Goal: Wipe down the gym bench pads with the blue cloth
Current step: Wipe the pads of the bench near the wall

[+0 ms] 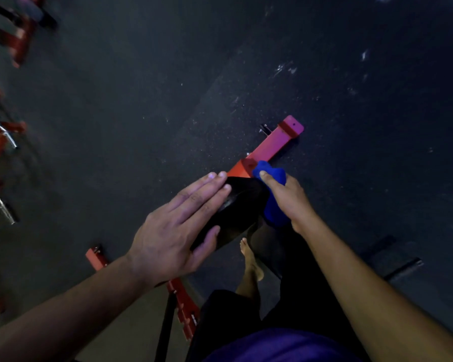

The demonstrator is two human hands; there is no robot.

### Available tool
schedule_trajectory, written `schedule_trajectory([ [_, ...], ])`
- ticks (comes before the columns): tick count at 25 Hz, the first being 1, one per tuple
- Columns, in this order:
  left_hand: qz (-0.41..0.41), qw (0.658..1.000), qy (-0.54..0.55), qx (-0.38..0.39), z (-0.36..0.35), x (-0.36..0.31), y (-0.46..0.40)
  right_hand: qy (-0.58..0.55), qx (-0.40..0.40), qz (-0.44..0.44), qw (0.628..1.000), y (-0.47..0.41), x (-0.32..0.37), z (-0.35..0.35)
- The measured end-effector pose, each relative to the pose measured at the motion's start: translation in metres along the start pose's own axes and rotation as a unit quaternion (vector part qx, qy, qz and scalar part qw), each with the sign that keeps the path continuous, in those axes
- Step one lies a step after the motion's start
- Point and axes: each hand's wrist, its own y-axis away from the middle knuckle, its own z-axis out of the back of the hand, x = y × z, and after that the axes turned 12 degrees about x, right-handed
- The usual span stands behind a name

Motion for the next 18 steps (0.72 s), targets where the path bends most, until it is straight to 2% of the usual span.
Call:
schedule_trajectory([
  [4,-0.007,1.000,0.014,0.014,0.001,-0.002,-0.002,0.014,-0.056,-0.062,0.996,-0.042,-0.016,0.005],
  [7,-0.011,0.999,0.026,0.017,0.001,0.002,-0.003,0.005,-0.054,-0.137,0.989,-0.082,-0.034,0.017],
  [11,-0.017,0.999,0.036,0.009,-0.002,0.003,-0.001,-0.060,-0.036,-0.191,0.979,-0.105,-0.052,0.022],
  [14,-0.009,0.999,0.040,0.008,-0.002,0.004,0.000,0.006,-0.036,-0.168,0.985,-0.091,-0.042,0.018],
  [16,-0.015,0.999,0.033,0.003,0.000,0.003,-0.001,0.073,-0.052,-0.108,0.990,-0.061,-0.021,0.012],
  [18,-0.012,0.999,0.031,0.005,0.001,0.002,-0.001,0.049,-0.045,-0.065,0.996,-0.027,-0.008,0.003],
])
